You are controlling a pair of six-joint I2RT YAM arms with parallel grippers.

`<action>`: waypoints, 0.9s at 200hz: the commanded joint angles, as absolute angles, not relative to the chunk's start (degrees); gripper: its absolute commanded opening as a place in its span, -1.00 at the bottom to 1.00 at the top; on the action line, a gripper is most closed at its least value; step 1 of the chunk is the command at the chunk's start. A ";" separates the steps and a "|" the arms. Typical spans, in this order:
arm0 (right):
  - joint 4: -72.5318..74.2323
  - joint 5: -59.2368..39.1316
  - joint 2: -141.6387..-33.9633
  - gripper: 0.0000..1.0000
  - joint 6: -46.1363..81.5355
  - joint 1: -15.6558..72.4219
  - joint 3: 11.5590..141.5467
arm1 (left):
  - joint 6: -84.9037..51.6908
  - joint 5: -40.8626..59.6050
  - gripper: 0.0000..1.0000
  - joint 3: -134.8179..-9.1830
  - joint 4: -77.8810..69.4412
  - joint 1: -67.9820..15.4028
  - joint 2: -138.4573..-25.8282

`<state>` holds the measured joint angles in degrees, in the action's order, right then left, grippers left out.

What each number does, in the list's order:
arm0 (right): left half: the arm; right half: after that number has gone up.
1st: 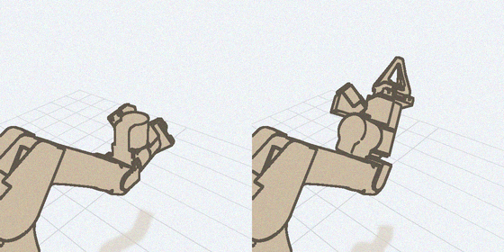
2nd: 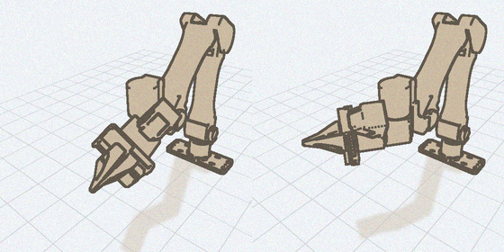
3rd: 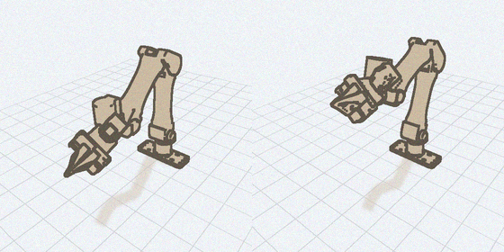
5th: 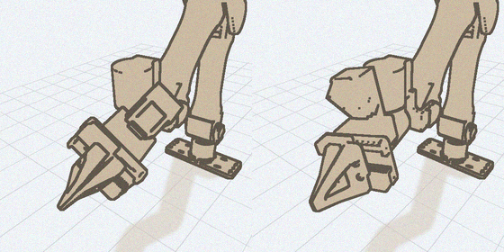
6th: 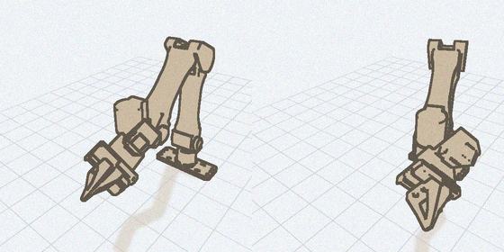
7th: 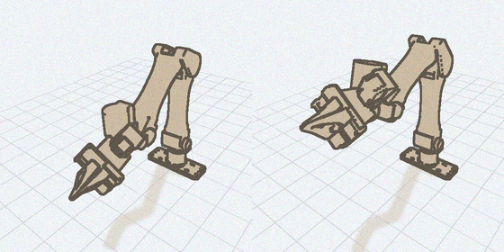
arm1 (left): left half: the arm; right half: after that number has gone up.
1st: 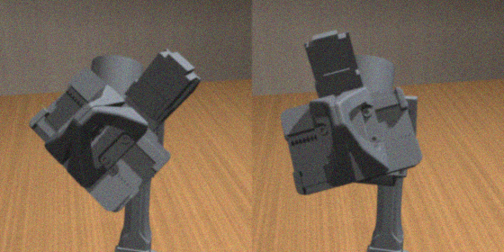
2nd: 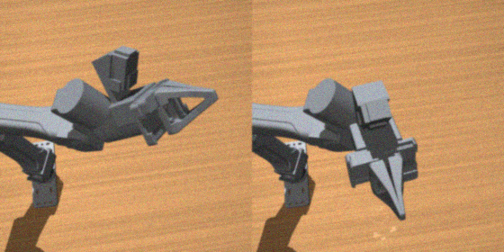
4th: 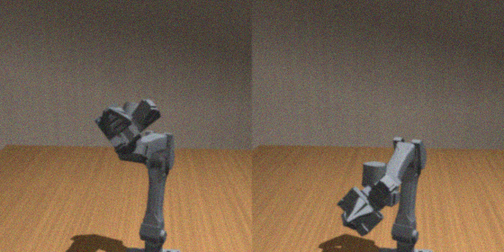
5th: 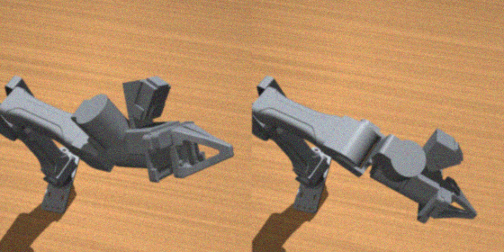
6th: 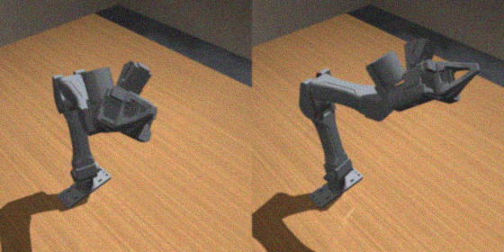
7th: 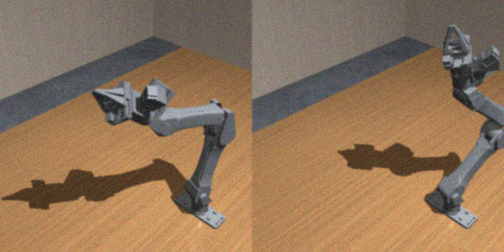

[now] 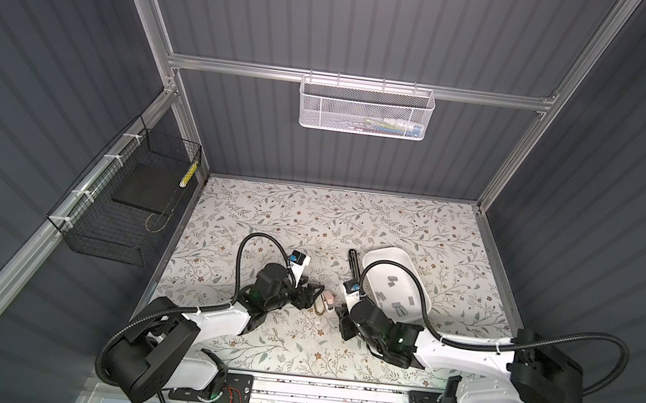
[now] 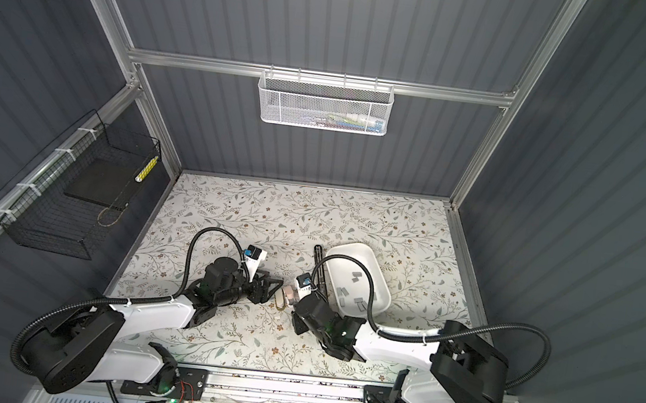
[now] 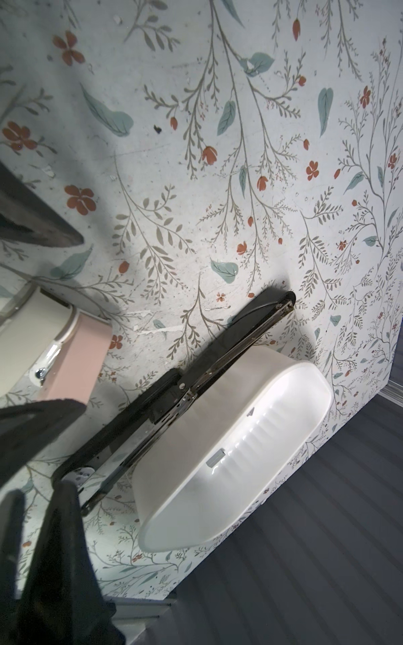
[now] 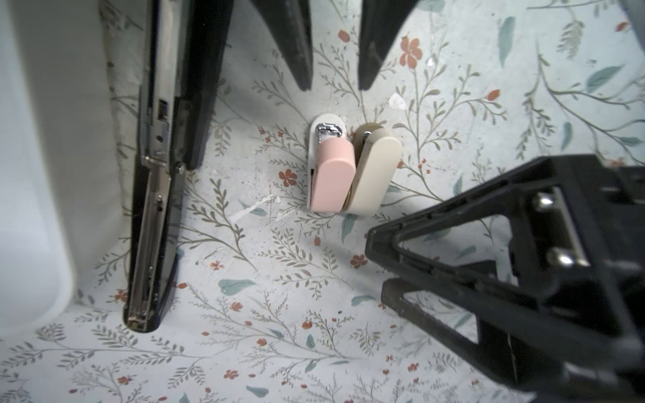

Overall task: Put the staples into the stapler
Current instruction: 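Raise the left gripper from the closed staplers while the right gripper hovers nearby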

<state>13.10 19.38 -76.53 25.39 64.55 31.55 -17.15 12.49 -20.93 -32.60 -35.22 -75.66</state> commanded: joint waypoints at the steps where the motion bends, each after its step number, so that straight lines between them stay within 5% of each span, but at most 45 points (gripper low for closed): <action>1: 11.96 20.23 -74.50 -0.62 25.81 64.72 31.52 | -16.44 12.26 0.20 -20.74 -31.11 -35.58 -74.29; 25: 10.52 21.28 -75.56 -0.62 26.00 64.77 34.03 | -16.51 13.08 0.07 -21.09 -30.59 -35.59 -73.81; 180: 4.40 22.59 -92.32 -0.53 27.11 62.86 47.11 | -15.57 14.84 0.08 -21.80 -28.24 -36.06 -73.72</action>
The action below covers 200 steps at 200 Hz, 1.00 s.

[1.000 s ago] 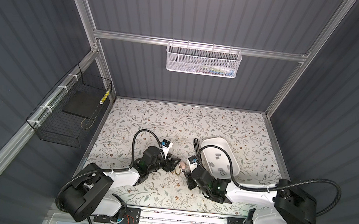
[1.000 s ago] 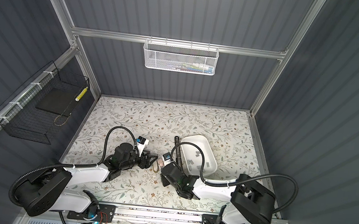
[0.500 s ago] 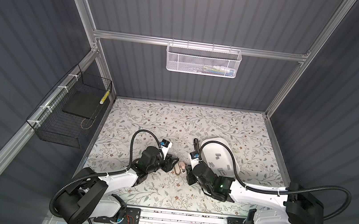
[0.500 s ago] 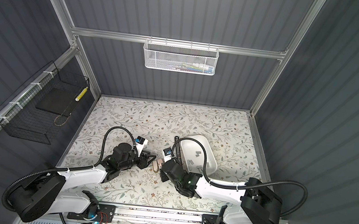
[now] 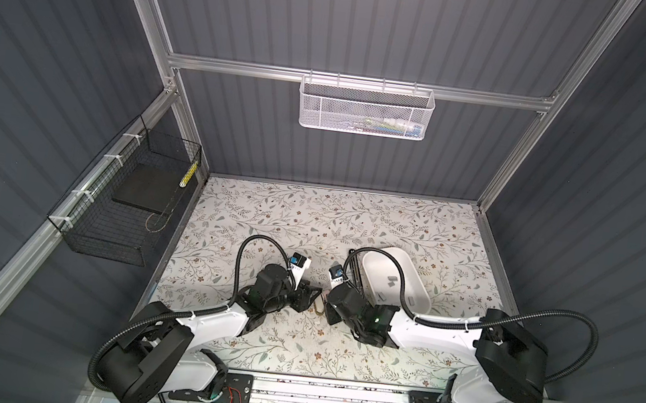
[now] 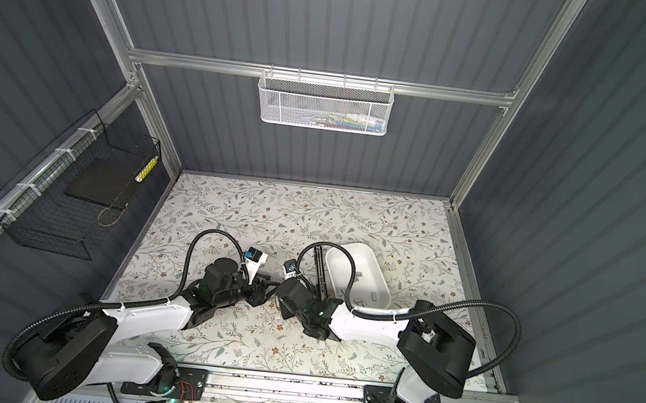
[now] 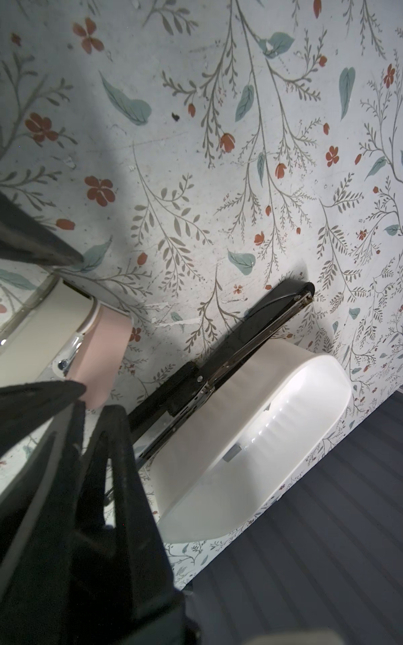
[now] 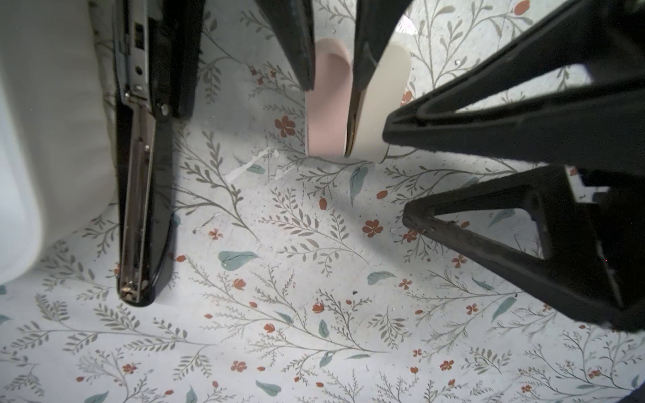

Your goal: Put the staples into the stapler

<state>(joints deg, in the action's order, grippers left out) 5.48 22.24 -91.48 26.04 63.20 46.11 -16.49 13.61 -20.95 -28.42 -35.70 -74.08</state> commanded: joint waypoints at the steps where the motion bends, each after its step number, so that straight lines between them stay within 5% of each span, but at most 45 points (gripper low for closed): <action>1: 4.39 22.59 -92.35 -0.53 27.13 62.80 47.11 | -15.56 14.85 0.08 -21.80 -28.23 -36.05 -73.73; 200: 6.65 21.85 -96.34 -0.52 31.27 62.64 42.86 | -15.82 16.56 0.09 -22.77 -30.46 -36.23 -79.34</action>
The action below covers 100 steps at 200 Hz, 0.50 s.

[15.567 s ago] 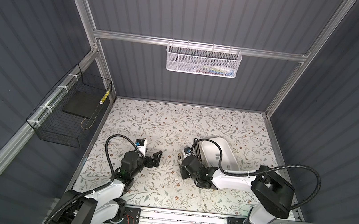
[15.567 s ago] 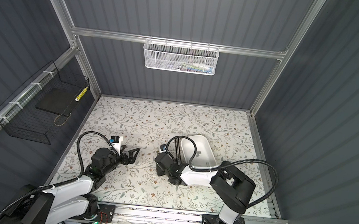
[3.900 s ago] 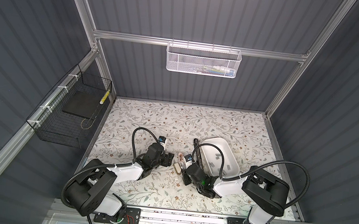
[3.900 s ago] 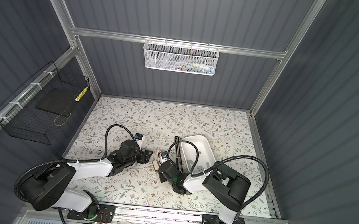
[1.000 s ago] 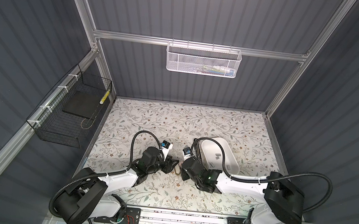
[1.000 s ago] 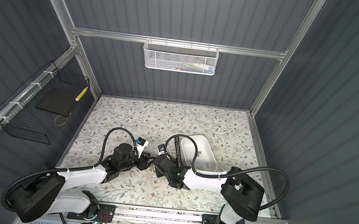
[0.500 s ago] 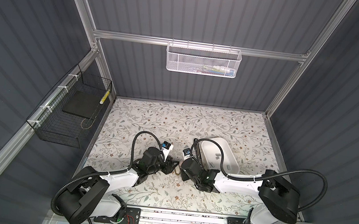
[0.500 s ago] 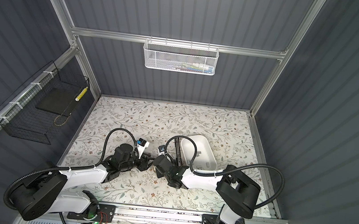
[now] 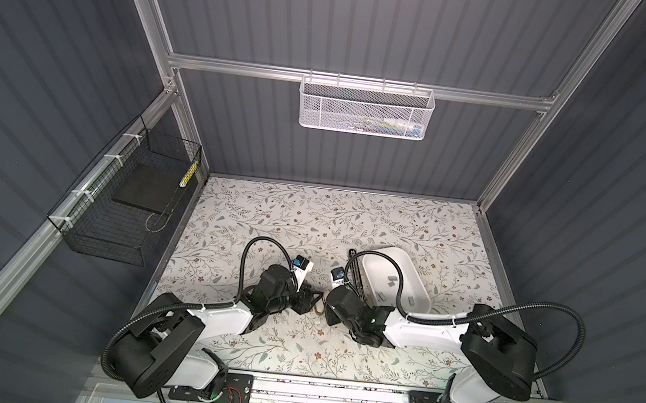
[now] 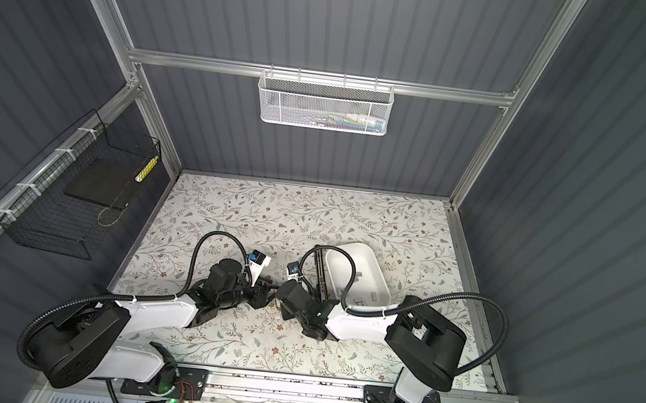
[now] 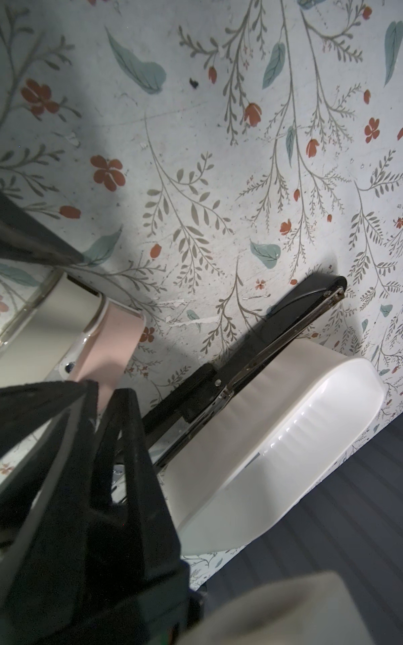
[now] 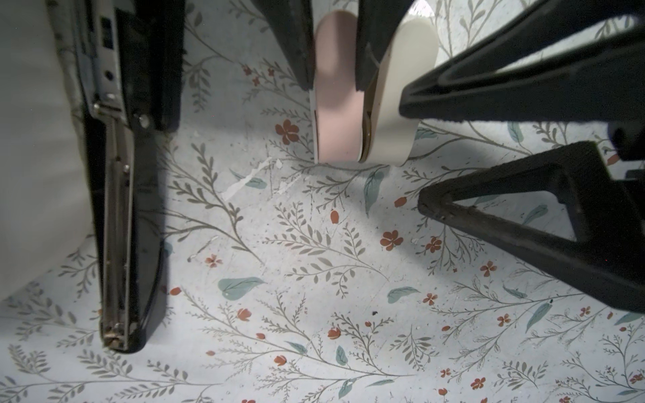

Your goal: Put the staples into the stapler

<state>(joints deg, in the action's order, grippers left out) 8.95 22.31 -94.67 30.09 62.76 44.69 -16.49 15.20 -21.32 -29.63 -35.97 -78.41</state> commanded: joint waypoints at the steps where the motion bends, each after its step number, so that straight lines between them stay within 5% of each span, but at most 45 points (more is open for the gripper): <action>1: 6.67 21.87 -96.33 -0.52 31.28 62.65 42.83 | -15.82 16.54 0.09 -22.77 -30.48 -36.26 -79.35; 100: 7.99 21.85 -98.25 -0.53 32.34 62.63 41.00 | -15.92 16.35 0.09 -22.90 -30.94 -36.47 -80.68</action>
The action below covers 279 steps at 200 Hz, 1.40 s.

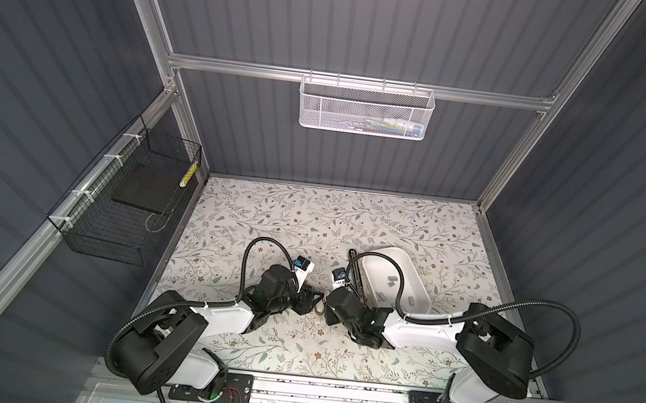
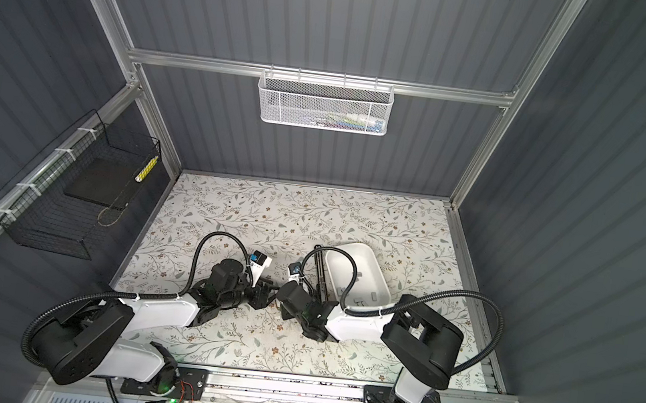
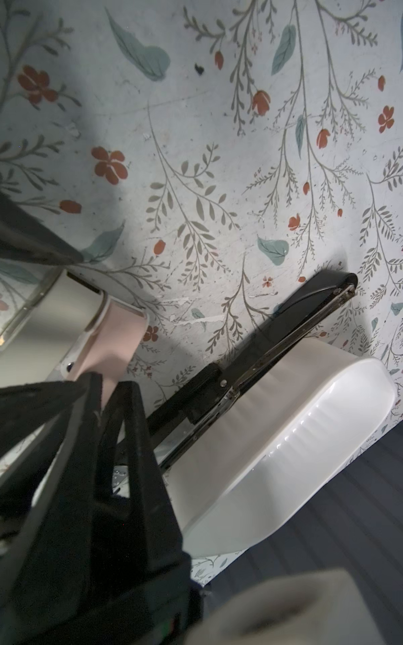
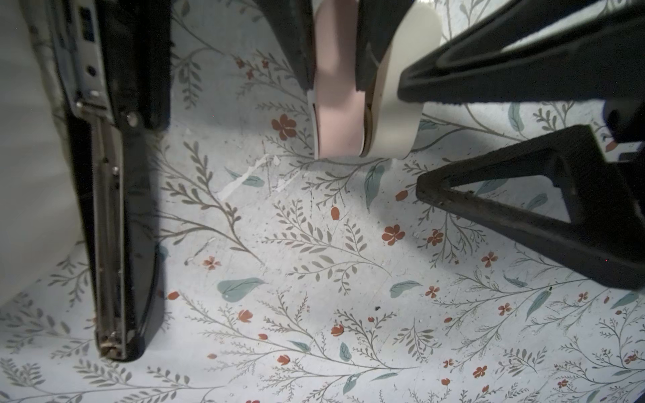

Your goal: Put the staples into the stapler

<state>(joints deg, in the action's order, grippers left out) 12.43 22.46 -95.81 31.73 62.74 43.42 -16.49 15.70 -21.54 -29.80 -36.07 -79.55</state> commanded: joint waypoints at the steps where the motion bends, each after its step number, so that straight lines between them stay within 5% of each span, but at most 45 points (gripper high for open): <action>1: 8.04 21.82 -98.30 -0.53 32.34 62.60 40.98 | -15.91 16.35 0.09 -22.92 -30.94 -36.47 -80.73; 279: 23.16 20.44 -104.37 -0.58 34.02 62.65 29.72 | -16.32 15.91 0.08 -23.14 -34.62 -36.69 -86.66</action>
